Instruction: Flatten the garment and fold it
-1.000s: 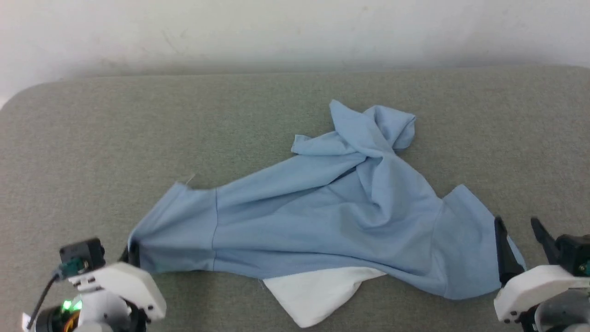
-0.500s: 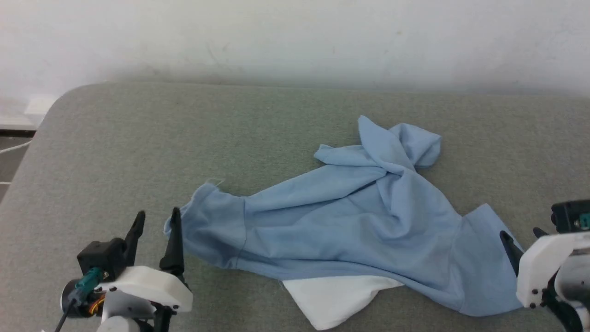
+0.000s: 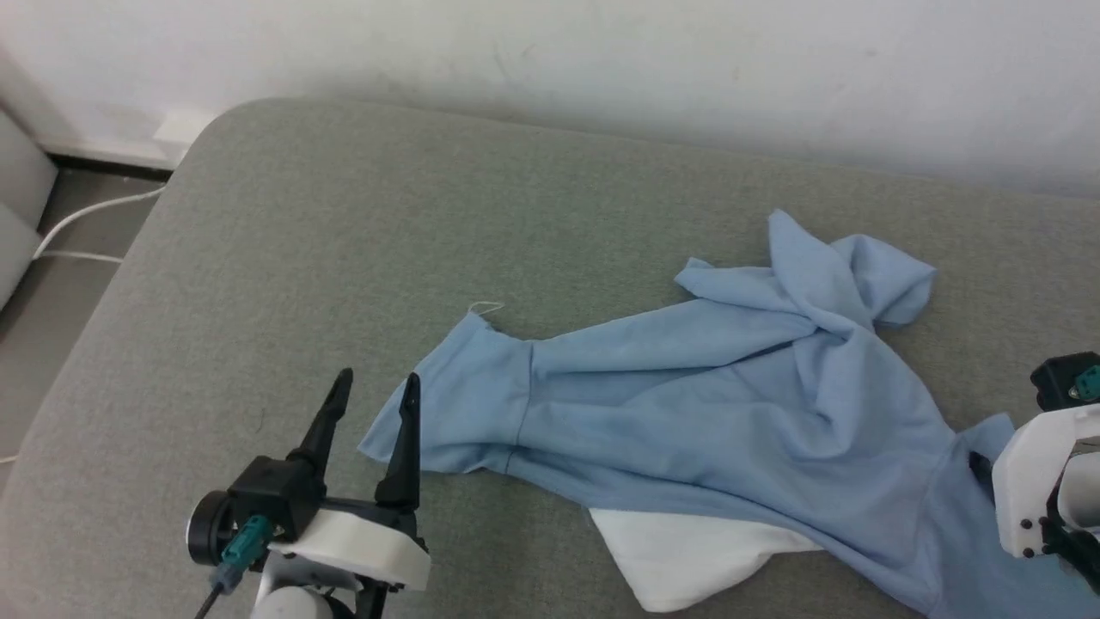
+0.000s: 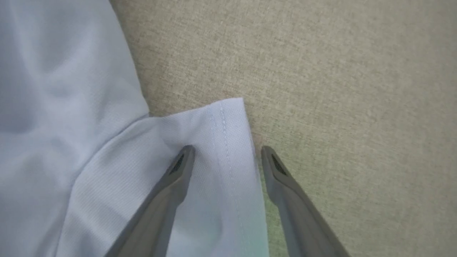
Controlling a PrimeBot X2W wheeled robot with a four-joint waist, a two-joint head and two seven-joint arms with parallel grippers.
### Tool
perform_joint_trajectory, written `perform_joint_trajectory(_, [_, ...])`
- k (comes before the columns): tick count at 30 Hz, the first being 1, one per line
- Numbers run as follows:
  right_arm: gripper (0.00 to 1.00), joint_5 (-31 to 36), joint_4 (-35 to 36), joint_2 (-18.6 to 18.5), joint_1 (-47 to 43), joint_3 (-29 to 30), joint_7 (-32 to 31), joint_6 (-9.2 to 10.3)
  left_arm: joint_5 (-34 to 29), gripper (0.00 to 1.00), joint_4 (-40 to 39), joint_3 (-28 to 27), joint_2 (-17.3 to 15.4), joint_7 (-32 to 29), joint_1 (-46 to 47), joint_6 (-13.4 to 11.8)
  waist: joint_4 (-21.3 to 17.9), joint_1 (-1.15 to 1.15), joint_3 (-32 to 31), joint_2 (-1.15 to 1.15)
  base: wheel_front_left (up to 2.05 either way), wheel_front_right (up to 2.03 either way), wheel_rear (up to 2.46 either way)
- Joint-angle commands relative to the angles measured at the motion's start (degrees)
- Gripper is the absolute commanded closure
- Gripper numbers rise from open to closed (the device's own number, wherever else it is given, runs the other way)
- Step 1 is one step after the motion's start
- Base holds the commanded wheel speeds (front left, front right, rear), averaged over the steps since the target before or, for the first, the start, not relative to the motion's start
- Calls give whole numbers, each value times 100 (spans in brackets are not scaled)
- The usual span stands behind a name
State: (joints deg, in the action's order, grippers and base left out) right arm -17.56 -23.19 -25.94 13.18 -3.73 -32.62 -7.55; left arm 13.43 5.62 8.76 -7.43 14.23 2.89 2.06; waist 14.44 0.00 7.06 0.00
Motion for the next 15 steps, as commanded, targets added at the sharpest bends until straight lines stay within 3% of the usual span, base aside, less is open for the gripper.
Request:
perform_joint_trajectory(1, [0, -14, -92, 19, 59, -80, 35, 6, -39, 0, -13, 38, 29, 49, 75, 43, 193, 0, 163, 0, 0, 0, 0])
perform_joint_trajectory(4, [4, -80, -283, 31, 79, -330, 94, 6, -78, 0, 44, 75, 65, 64, 82, 54, 217, 0, 191, 0, 0, 0, 0])
perform_joint_trajectory(5, [100, -92, -325, 14, 95, -409, 131, 6, -79, 0, 70, 83, 79, 67, 83, 59, 213, 0, 193, 0, 0, 0, 0])
perform_joint_trajectory(10, [100, -3, -445, -150, 350, -390, 644, 6, -83, 0, 190, 87, 97, 73, 79, 93, 89, 0, 127, 0, 0, 0, 0])
perform_joint_trajectory(15, [100, 320, -712, -341, 765, 173, 1141, 6, -111, 0, 184, 76, 101, 75, 113, 130, -45, 0, 91, 0, 0, 0, 0])
